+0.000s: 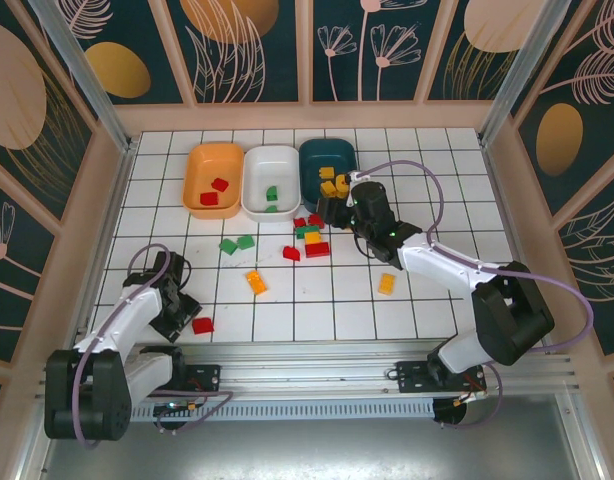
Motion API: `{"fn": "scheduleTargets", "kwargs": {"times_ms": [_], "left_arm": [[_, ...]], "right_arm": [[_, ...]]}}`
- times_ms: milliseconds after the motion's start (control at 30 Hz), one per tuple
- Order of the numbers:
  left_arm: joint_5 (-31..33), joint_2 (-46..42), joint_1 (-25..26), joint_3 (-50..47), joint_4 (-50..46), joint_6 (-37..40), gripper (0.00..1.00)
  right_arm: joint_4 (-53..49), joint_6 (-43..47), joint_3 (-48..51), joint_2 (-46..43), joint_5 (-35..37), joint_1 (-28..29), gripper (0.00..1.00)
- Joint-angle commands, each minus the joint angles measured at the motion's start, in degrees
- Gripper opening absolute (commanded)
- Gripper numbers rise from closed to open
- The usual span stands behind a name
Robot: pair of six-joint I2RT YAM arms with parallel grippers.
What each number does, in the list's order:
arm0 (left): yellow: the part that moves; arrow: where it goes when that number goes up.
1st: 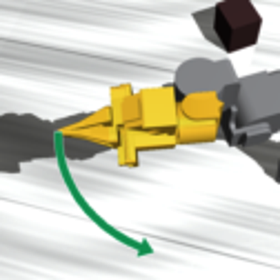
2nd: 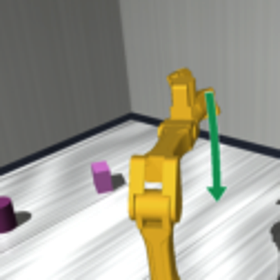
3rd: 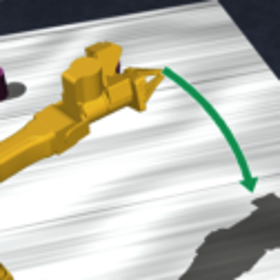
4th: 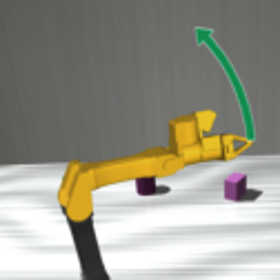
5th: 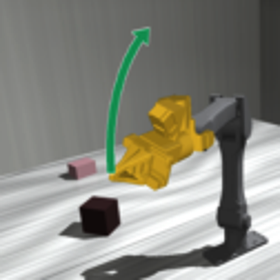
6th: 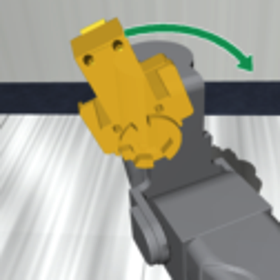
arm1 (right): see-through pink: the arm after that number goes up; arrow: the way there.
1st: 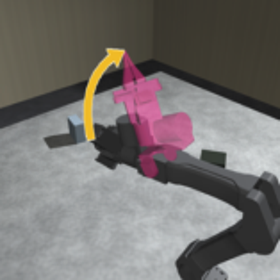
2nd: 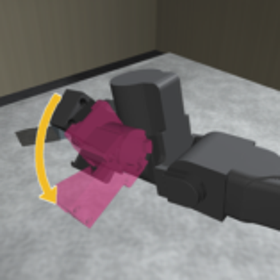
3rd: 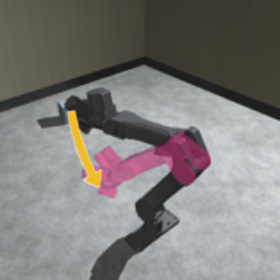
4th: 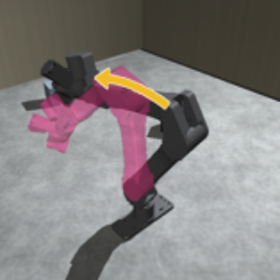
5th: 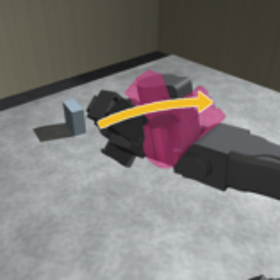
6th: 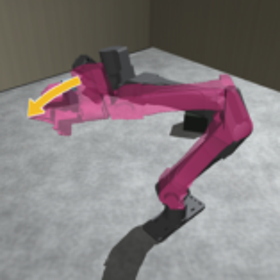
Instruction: Sort the legos into containers by color
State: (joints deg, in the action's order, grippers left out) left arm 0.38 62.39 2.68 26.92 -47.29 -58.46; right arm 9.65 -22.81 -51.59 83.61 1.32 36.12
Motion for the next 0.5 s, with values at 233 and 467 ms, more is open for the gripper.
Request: {"fn": "scheduleTargets", "kwargs": {"times_ms": [233,467], "left_arm": [[-9.14,8.78,0.58,14.24,24.98,5.77,0.62],[-10.29,13.49,-0.6,21.18,30.51,7.89,0.68]], "right_arm": [[0.39,11.19,-7.45,8.35,-8.84,15.8,0.65],[-2.7,12.95,-14.2,18.6,-12.4,24.6,0.66]]}}
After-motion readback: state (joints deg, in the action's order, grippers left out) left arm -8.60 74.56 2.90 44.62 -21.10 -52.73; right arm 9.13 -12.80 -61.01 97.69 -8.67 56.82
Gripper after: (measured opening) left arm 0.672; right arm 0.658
